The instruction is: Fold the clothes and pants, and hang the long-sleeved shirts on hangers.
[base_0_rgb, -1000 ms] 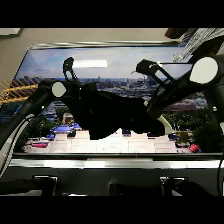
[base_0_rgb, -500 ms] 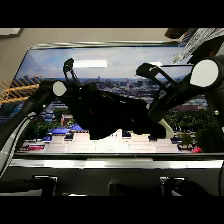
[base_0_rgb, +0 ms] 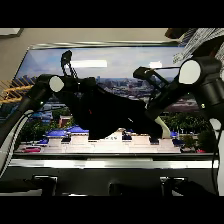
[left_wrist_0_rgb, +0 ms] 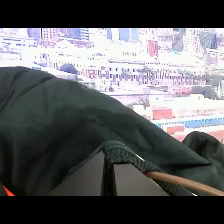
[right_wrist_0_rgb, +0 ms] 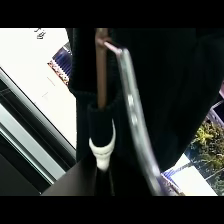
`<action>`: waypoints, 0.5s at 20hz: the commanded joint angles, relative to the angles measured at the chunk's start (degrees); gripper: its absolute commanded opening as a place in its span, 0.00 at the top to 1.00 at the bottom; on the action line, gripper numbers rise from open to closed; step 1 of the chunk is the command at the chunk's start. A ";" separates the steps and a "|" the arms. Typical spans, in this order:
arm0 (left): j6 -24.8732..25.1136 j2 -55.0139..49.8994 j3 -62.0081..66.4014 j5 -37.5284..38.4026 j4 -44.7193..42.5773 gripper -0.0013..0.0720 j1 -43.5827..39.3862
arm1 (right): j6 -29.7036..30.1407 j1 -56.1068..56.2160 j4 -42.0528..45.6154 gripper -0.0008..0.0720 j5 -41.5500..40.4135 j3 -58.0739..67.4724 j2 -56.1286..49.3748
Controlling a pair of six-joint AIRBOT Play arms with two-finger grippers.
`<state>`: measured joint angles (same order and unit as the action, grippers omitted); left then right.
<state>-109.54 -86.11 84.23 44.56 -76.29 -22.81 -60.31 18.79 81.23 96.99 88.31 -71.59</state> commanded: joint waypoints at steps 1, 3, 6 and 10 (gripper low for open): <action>0.33 -0.04 0.39 0.09 -0.31 0.95 -0.02 | 0.59 0.11 -0.50 0.95 -1.20 -0.02 -1.95; 0.33 -0.02 0.42 0.04 -1.31 0.95 -0.02 | 1.01 0.11 -0.74 0.95 -1.36 -0.02 -2.78; 0.35 0.02 0.74 0.04 -1.55 0.95 -0.02 | 0.98 0.11 -1.18 0.95 -1.40 -0.02 -3.61; 1.40 0.02 6.16 0.52 -1.46 0.95 -0.20 | 0.98 0.48 -1.81 0.95 -4.98 0.00 -5.16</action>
<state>-109.01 -86.13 87.24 44.69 -77.69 -22.85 -59.42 18.90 80.12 94.89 88.31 -75.77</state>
